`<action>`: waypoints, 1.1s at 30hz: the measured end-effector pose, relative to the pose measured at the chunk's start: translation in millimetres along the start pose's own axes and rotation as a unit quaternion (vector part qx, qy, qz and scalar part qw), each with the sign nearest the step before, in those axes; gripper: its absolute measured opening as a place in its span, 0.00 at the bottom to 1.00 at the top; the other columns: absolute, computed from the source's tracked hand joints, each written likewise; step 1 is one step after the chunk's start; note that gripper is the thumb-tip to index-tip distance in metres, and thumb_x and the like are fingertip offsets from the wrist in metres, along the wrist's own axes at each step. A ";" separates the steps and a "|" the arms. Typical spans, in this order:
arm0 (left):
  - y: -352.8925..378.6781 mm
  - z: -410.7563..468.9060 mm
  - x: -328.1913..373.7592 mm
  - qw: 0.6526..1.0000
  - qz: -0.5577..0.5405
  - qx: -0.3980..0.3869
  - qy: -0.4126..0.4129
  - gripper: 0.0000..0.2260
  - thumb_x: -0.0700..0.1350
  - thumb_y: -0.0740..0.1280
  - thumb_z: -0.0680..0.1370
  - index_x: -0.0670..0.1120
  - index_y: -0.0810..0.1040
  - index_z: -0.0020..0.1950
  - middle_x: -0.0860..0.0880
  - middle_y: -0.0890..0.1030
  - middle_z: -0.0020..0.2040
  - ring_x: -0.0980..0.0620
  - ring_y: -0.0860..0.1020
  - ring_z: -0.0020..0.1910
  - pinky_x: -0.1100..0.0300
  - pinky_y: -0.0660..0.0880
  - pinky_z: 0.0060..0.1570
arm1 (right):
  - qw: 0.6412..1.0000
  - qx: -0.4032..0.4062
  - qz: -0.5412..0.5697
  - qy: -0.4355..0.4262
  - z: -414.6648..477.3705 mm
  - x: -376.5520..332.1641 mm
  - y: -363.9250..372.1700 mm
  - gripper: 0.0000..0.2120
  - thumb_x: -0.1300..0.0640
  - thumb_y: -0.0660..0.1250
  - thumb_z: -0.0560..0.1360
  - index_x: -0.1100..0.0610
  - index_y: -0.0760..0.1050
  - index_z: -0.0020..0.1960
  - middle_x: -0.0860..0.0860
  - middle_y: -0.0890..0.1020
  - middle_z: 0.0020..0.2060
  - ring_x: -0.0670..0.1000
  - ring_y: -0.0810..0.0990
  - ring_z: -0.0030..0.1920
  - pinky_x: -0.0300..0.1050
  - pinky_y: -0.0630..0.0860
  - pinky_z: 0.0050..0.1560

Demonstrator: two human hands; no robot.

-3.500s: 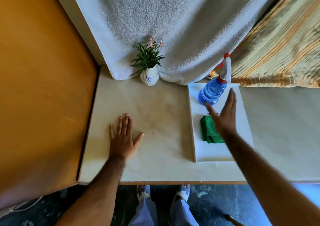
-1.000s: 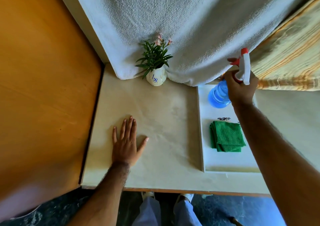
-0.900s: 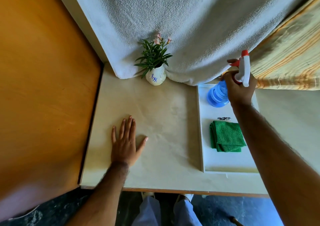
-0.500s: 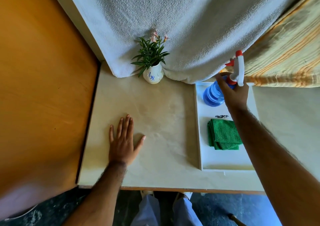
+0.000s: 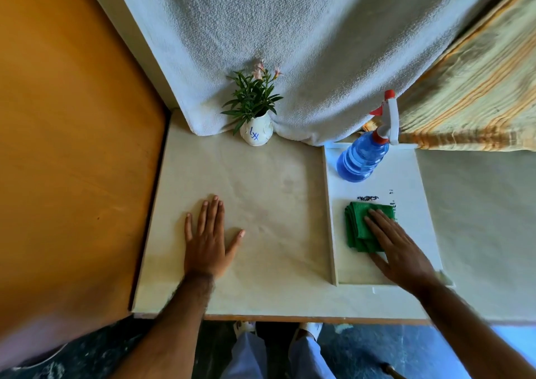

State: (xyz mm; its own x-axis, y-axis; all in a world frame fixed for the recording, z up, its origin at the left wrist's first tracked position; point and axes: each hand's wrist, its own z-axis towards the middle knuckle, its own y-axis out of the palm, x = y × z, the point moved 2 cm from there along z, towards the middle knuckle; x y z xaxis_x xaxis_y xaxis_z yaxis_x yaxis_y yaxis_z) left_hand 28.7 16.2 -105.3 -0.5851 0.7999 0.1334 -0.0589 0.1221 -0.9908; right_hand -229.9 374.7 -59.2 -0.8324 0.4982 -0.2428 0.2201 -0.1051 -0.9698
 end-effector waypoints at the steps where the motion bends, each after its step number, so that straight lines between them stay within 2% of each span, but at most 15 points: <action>1: 0.5 -0.1 0.1 1.000 0.000 0.002 0.000 0.40 0.68 0.53 0.81 0.44 0.57 0.85 0.45 0.60 0.86 0.44 0.60 0.84 0.34 0.57 0.81 | 1.000 0.004 -0.007 -0.001 2.8 2.3 0.9 0.39 0.57 0.75 0.74 0.59 0.61 0.80 0.57 0.64 0.79 0.60 0.65 0.78 0.63 0.70 0.73; 2: 0.7 -0.2 0.1 1.000 -0.002 0.004 0.001 0.40 0.68 0.53 0.81 0.44 0.57 0.85 0.45 0.60 0.86 0.44 0.60 0.84 0.34 0.57 0.81 | 1.000 0.007 -0.014 0.002 5.1 2.8 0.9 0.40 0.63 0.77 0.72 0.60 0.63 0.79 0.58 0.65 0.78 0.61 0.67 0.77 0.62 0.70 0.73; 4: 1.0 -0.3 -0.3 1.000 -0.010 0.004 0.000 0.40 0.68 0.53 0.81 0.44 0.57 0.85 0.45 0.60 0.86 0.44 0.60 0.84 0.34 0.56 0.81 | 0.999 0.025 -0.031 0.006 7.7 1.0 -0.1 0.38 0.69 0.77 0.70 0.62 0.68 0.77 0.59 0.70 0.76 0.61 0.71 0.74 0.61 0.73 0.70; 7: 1.3 -0.4 -0.6 1.000 -0.012 -0.002 -0.001 0.40 0.69 0.51 0.81 0.45 0.56 0.86 0.45 0.59 0.86 0.44 0.59 0.85 0.34 0.55 0.82 | 0.996 0.067 -0.013 0.066 13.1 -11.0 -9.2 0.33 0.74 0.75 0.69 0.61 0.74 0.72 0.60 0.78 0.70 0.63 0.81 0.65 0.61 0.82 0.60; 9: 2.0 -0.5 -0.3 1.000 -0.014 0.000 0.000 0.40 0.70 0.51 0.81 0.45 0.56 0.86 0.45 0.59 0.86 0.44 0.59 0.85 0.35 0.54 0.82 | 0.993 0.088 0.007 0.076 22.1 -25.4 -17.8 0.32 0.75 0.74 0.68 0.62 0.75 0.71 0.62 0.80 0.67 0.64 0.83 0.61 0.61 0.83 0.55; 12: 2.1 -0.2 -0.8 1.000 -0.013 -0.003 -0.004 0.40 0.70 0.48 0.82 0.45 0.56 0.85 0.46 0.59 0.86 0.45 0.59 0.85 0.35 0.55 0.82 | 0.991 0.117 0.025 -0.051 53.0 -64.8 -31.2 0.26 0.75 0.68 0.74 0.64 0.76 0.71 0.61 0.78 0.69 0.62 0.78 0.68 0.60 0.79 0.65; 14: 2.1 0.2 -0.9 1.000 -0.015 -0.009 -0.005 0.40 0.70 0.47 0.82 0.45 0.56 0.85 0.46 0.58 0.86 0.45 0.59 0.85 0.34 0.56 0.82 | 0.981 0.143 0.037 -0.129 84.8 -94.9 -37.0 0.18 0.67 0.57 0.84 0.64 0.76 0.71 0.59 0.78 0.70 0.60 0.76 0.71 0.57 0.73 0.72; 15: 1.6 0.2 -0.7 1.000 -0.014 -0.009 -0.004 0.40 0.70 0.48 0.82 0.44 0.56 0.85 0.46 0.58 0.86 0.45 0.59 0.85 0.34 0.56 0.81 | 0.975 0.143 0.044 -0.163 103.4 -109.7 -37.3 0.19 0.63 0.52 0.87 0.64 0.75 0.71 0.59 0.77 0.71 0.60 0.75 0.72 0.56 0.71 0.74; 19: 0.7 0.2 0.6 1.000 -0.006 0.000 -0.002 0.41 0.69 0.53 0.81 0.44 0.56 0.85 0.45 0.59 0.86 0.44 0.61 0.84 0.34 0.57 0.81 | 0.949 0.137 0.023 -0.281 181.7 -151.3 -20.0 0.17 0.63 0.55 0.87 0.64 0.75 0.72 0.61 0.77 0.71 0.62 0.73 0.73 0.58 0.67 0.76; 23: 1.4 0.6 -0.3 1.000 0.006 -0.003 -0.002 0.41 0.70 0.54 0.81 0.44 0.54 0.86 0.45 0.57 0.86 0.44 0.58 0.85 0.33 0.57 0.81 | 0.930 0.146 -0.021 -0.336 245.4 -167.9 -15.2 0.17 0.66 0.59 0.83 0.65 0.78 0.68 0.62 0.80 0.67 0.63 0.77 0.69 0.59 0.70 0.73; 26: 1.9 1.0 -0.8 1.000 0.013 -0.008 -0.005 0.42 0.70 0.53 0.81 0.44 0.53 0.86 0.45 0.57 0.87 0.43 0.57 0.85 0.33 0.58 0.81 | 0.922 0.127 -0.052 -0.361 278.9 -167.7 -18.6 0.17 0.66 0.60 0.80 0.65 0.80 0.65 0.63 0.82 0.64 0.65 0.80 0.66 0.61 0.70 0.71; 29: 2.5 0.1 -0.9 1.000 0.013 -0.007 -0.006 0.42 0.71 0.53 0.81 0.45 0.53 0.86 0.45 0.56 0.87 0.43 0.56 0.86 0.33 0.58 0.81 | 0.915 0.102 -0.077 -0.383 300.2 -162.7 -21.6 0.16 0.66 0.60 0.79 0.66 0.81 0.62 0.65 0.83 0.61 0.66 0.82 0.63 0.65 0.75 0.67; 33: 1.9 0.5 -1.2 1.000 0.019 -0.002 -0.003 0.42 0.71 0.53 0.81 0.44 0.54 0.86 0.44 0.57 0.87 0.43 0.56 0.85 0.33 0.60 0.80 | 0.911 0.072 -0.069 -0.400 314.2 -156.0 -20.5 0.17 0.65 0.58 0.80 0.68 0.81 0.62 0.66 0.82 0.62 0.68 0.81 0.63 0.63 0.69 0.69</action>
State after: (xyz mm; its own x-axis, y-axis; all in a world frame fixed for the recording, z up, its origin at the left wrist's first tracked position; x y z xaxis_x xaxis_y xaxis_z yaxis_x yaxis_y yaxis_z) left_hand 28.9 15.2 -107.4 -0.5917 0.8005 0.0958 -0.0331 0.0947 -0.9950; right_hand -264.4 28.6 -8.4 -0.9642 -0.2651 -0.0018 0.0647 -0.2288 -0.9713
